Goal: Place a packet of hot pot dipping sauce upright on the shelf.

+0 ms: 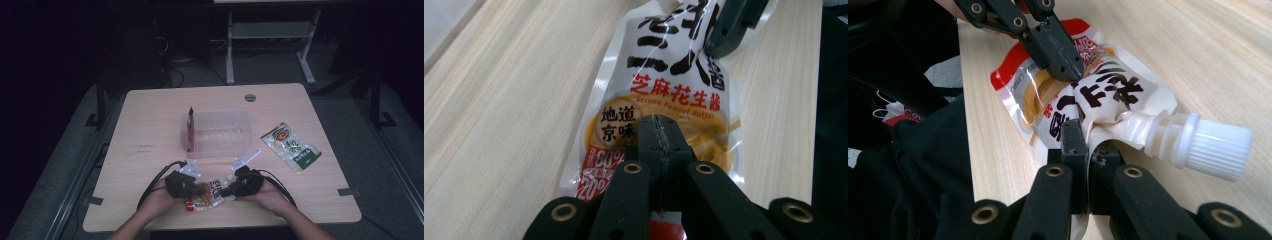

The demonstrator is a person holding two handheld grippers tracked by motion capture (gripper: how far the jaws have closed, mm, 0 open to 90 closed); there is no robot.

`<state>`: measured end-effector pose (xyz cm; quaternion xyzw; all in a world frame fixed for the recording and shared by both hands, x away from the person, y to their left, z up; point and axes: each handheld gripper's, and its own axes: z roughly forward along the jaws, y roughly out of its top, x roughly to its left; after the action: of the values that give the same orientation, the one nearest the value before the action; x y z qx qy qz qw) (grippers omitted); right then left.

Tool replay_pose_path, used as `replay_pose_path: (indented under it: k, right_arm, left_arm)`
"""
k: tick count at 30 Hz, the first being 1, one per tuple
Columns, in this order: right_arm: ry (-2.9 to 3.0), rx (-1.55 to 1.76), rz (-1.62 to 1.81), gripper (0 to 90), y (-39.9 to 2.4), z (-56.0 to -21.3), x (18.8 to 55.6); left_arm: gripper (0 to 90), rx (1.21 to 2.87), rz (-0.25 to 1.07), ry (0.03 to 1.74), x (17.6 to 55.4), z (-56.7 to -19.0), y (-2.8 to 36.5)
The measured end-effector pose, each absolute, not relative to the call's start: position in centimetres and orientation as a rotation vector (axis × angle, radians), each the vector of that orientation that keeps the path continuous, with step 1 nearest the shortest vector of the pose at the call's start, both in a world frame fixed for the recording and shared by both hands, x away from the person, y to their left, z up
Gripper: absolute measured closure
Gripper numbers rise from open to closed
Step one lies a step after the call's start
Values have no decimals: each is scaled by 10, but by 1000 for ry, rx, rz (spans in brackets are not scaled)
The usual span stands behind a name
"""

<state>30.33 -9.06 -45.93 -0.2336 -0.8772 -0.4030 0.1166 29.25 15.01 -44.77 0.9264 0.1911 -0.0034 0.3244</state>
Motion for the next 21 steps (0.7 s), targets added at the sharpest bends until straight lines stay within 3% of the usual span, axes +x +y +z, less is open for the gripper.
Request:
replay_pose_path:
  k: [21]
  right_arm:
    - [-2552, -604, -1335, 897, -112, -425, 302]
  left_arm:
    - [899, 2382, 61, 542, 289, -429, 180]
